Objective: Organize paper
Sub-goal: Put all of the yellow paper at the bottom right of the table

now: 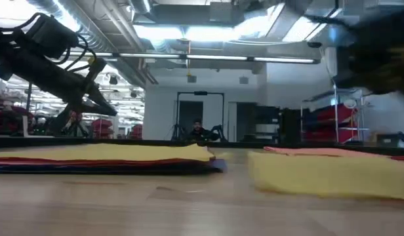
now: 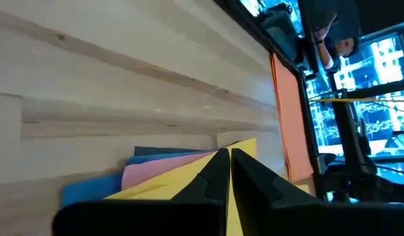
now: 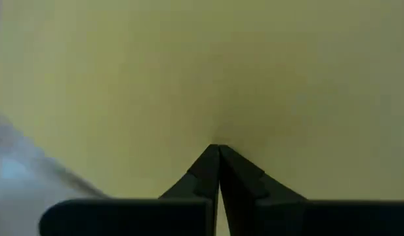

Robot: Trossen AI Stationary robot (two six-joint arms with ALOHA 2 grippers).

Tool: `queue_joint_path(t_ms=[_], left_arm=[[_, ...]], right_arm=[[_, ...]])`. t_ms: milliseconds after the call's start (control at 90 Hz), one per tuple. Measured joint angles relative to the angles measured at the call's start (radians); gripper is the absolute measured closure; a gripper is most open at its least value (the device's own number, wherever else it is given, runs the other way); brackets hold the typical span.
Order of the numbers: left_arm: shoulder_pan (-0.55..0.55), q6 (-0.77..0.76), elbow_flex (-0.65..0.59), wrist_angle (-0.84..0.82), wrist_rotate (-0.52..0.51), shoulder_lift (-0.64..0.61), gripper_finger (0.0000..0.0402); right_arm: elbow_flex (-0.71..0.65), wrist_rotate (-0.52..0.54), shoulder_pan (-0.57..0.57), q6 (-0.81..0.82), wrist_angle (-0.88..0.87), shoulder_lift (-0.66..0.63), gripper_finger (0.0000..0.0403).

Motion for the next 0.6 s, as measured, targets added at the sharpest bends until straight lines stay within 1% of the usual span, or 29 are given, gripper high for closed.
queue_joint_path(t_ms=[89, 189, 244, 333, 378, 478, 544, 600], left_arm=[[0.0, 0.007, 0.0, -0.001, 0.0, 0.0, 0.0402], [0.0, 0.013, 0.0, -0.006, 0.0, 0.0, 0.0402], [0.0, 0.014, 0.0, -0.007, 0.0, 0.0, 0.0402], [0.0, 0.025, 0.0, -0.007, 0.0, 0.0, 0.0402], [0.0, 0.027, 0.0, -0.008, 0.0, 0.0, 0.0402], [0.0, 0.034, 0.0, -0.013, 0.0, 0.0, 0.0402], [0.0, 0.04, 0.0, -0.026, 0.0, 0.001, 0.0402], [0.0, 0.045, 0.0, -0.035, 0.0, 0.001, 0.0402]], right_arm=[[0.0, -0.054, 0.05, 0.033, -0.095, -0.028, 0.0403], [0.0, -0.067, 0.099, 0.109, -0.155, -0.055, 0.0403], [0.0, -0.022, 0.118, 0.181, -0.153, -0.08, 0.0403], [0.001, 0.136, 0.135, 0.314, -0.14, -0.109, 0.0403], [0.001, 0.184, 0.129, 0.317, -0.126, -0.111, 0.0403], [0.002, 0.257, 0.091, 0.304, -0.094, -0.096, 0.0403], [0.001, 0.268, 0.067, 0.274, -0.073, -0.069, 0.0403], [0.001, 0.253, 0.052, 0.229, -0.059, -0.051, 0.0403]])
